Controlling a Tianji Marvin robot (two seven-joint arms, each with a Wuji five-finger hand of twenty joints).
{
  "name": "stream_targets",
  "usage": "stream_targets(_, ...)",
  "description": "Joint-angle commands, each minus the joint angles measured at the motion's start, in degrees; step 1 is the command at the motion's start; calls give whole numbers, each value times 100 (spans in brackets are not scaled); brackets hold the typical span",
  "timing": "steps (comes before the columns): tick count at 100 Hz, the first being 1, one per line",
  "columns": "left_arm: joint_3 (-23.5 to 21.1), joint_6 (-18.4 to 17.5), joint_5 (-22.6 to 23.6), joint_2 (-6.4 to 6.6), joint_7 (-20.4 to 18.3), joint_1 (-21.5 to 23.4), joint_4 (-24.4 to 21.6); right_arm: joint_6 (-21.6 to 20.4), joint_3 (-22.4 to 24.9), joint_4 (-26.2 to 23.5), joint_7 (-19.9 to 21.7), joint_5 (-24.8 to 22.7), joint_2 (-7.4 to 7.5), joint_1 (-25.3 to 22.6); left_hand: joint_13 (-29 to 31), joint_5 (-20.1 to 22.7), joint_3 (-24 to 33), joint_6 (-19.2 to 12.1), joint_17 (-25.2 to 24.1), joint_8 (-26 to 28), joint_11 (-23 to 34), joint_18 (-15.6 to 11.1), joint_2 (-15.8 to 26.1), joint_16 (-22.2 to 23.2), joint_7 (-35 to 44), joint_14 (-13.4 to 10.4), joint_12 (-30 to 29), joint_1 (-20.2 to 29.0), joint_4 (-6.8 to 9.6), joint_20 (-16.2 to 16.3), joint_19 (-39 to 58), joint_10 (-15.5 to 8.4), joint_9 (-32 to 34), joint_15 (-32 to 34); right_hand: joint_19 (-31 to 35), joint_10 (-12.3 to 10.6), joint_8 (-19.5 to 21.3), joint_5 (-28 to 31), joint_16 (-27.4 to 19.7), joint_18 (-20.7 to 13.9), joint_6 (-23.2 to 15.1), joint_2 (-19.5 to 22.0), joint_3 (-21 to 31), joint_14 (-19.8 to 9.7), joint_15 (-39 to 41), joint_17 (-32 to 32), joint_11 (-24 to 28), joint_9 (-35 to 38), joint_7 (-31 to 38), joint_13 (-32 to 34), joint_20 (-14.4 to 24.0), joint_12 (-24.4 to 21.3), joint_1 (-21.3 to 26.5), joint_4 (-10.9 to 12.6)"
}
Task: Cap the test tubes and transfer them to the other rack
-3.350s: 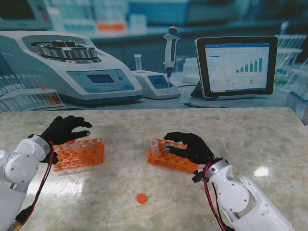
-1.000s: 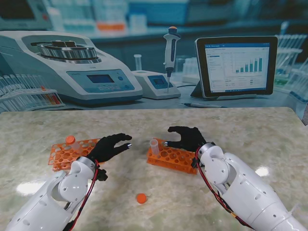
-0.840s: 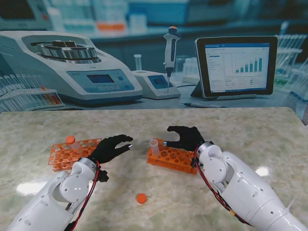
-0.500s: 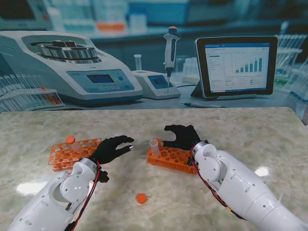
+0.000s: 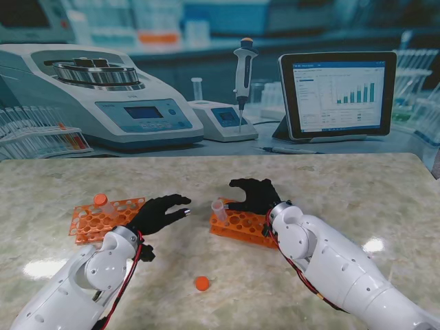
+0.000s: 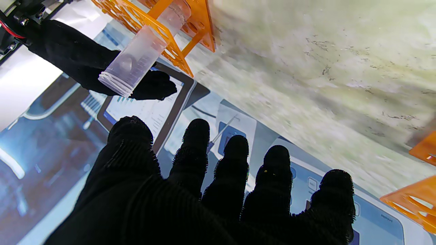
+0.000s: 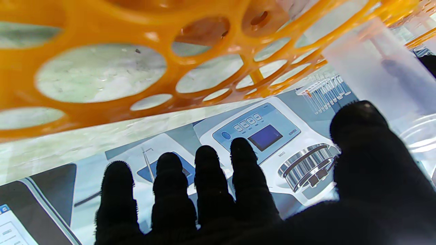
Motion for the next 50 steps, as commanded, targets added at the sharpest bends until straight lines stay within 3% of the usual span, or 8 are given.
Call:
stream_targets(1,-6,3,10,11,-31,27,-43,-34,7,-49,44,-1,-9,-79,44,-14,-69,-4,-75,-51,-93,37,236,69,-102,6,-38,5,-17,-21,-43,12,47,13,94,10,-24,40,-55,115,-76,-172,80,-58,35,-74,26,-27,35,-3,-170,-27,-11,10)
stream_targets(50,15,39,-12,12,-57,25,-53,-110,362,-471,308,-247,171,-367,28,-14,-66,-16,-87,-46,-89,23,239,70,-99,-2,-36,26,-14,-15,-65,-11,34,12,158,33,-24,90,-45,160,-53,-308,36,-22,37,-66,46,15,88,25,-226,-17,476,30)
